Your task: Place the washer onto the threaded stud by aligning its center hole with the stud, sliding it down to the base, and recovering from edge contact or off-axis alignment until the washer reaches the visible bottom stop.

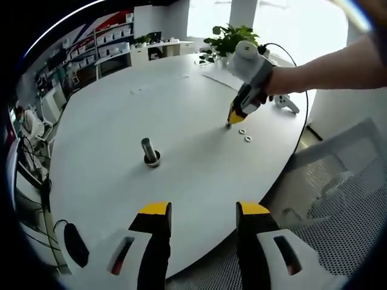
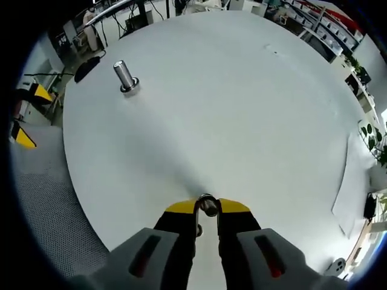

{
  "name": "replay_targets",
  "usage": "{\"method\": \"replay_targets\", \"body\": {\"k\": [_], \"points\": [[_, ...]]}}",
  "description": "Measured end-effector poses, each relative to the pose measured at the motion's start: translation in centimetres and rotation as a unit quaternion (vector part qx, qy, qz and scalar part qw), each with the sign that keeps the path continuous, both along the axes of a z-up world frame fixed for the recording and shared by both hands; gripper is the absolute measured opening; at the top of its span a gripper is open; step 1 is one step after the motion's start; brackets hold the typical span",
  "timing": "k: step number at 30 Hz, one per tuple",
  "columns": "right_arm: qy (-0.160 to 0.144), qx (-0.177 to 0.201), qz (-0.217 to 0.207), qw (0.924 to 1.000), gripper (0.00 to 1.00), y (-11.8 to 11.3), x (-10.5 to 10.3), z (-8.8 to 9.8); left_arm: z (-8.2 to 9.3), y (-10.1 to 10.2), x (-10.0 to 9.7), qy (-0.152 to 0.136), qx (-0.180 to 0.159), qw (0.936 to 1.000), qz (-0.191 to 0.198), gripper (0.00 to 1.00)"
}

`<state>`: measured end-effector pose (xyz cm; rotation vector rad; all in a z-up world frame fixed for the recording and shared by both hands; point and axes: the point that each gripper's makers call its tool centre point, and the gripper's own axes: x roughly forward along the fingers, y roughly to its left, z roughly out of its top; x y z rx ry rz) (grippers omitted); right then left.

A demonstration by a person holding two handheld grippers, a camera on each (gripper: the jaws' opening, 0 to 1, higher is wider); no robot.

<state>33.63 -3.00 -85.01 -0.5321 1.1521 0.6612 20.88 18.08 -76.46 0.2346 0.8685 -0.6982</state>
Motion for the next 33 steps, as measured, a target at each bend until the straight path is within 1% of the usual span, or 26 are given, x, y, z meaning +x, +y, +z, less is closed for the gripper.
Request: {"method": "replay_targets", "body": {"k": [12, 17, 25, 29, 33], "points": [[0.009, -0.003, -0.003, 1.0000, 0.14, -0.1, 0.0, -0.7, -0.1, 0.1, 0.0, 0.000, 0.001, 1.0000, 0.002, 0.41], [0.008, -0.006, -0.002, 0.9999, 0.16, -0.3, -0.2, -1.0, 0.0, 0.1, 0.1, -0.001, 0.000, 1.0000, 0.001, 0.41], [0.004, -0.008, -0.008, 0.9999, 0.18, -0.6, -0.8, -0.6, 0.1, 0.0, 0.0, -0.003, 0.000, 1.0000, 0.000, 0.41], [0.007, -0.017, -0.006, 0.9998, 0.19, -1.4, -1.1, -0.1, 0.0, 0.0, 0.0, -0.002, 0.001, 1.0000, -0.001, 0.41], [0.007, -0.012, -0.022, 0.9997, 0.19, -2.0, -1.6, 0.5, 0.1, -0.1, 0.0, -0.004, 0.001, 1.0000, -0.003, 0.41]]}}
